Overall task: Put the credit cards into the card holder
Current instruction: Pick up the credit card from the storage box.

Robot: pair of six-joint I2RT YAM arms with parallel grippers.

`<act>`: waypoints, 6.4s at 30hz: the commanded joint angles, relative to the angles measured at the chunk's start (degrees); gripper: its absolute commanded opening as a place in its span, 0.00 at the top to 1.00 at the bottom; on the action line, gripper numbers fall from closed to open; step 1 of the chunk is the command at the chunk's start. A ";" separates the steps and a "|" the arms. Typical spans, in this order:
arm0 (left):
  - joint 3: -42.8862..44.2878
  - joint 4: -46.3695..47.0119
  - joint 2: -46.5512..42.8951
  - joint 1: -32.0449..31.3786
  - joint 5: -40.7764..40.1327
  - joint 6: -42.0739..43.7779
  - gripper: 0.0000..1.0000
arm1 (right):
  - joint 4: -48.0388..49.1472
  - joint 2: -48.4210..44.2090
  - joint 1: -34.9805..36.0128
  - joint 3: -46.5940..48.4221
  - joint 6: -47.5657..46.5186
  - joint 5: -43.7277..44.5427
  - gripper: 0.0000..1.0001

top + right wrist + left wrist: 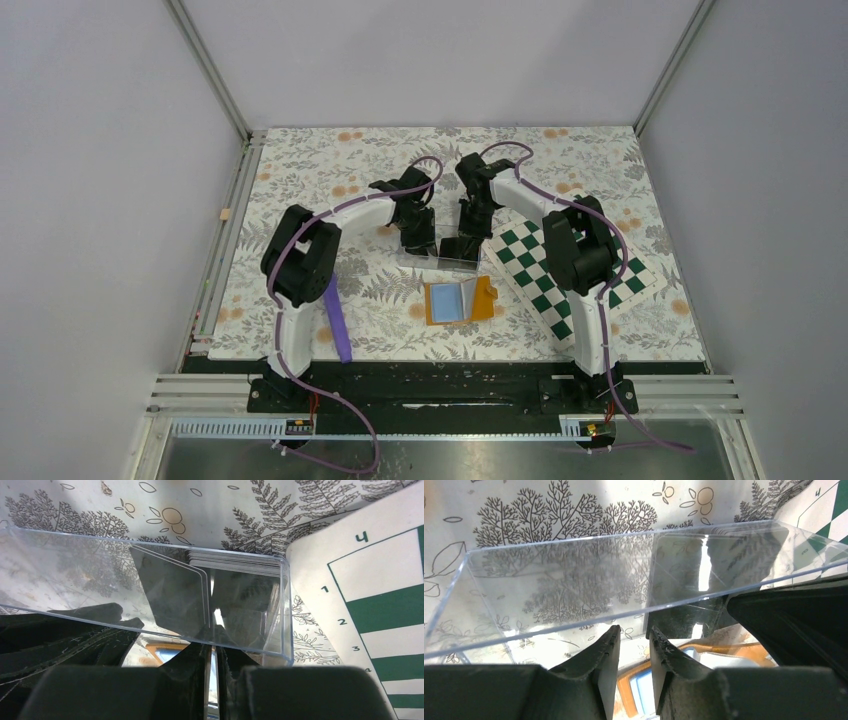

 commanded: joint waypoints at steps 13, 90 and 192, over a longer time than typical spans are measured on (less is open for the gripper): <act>3.25 0.13 4.61 -1.43 -1.02 -0.04 0.77 | -3.23 2.28 -0.30 1.72 0.27 0.58 0.93; -7.05 26.54 -0.01 -1.57 14.23 -8.17 0.87 | -1.85 -9.30 -3.00 -2.07 -5.15 1.15 0.63; 28.95 -12.44 16.45 -10.95 -8.96 6.26 0.73 | -3.03 -6.14 -7.11 -6.00 -8.23 -3.70 0.95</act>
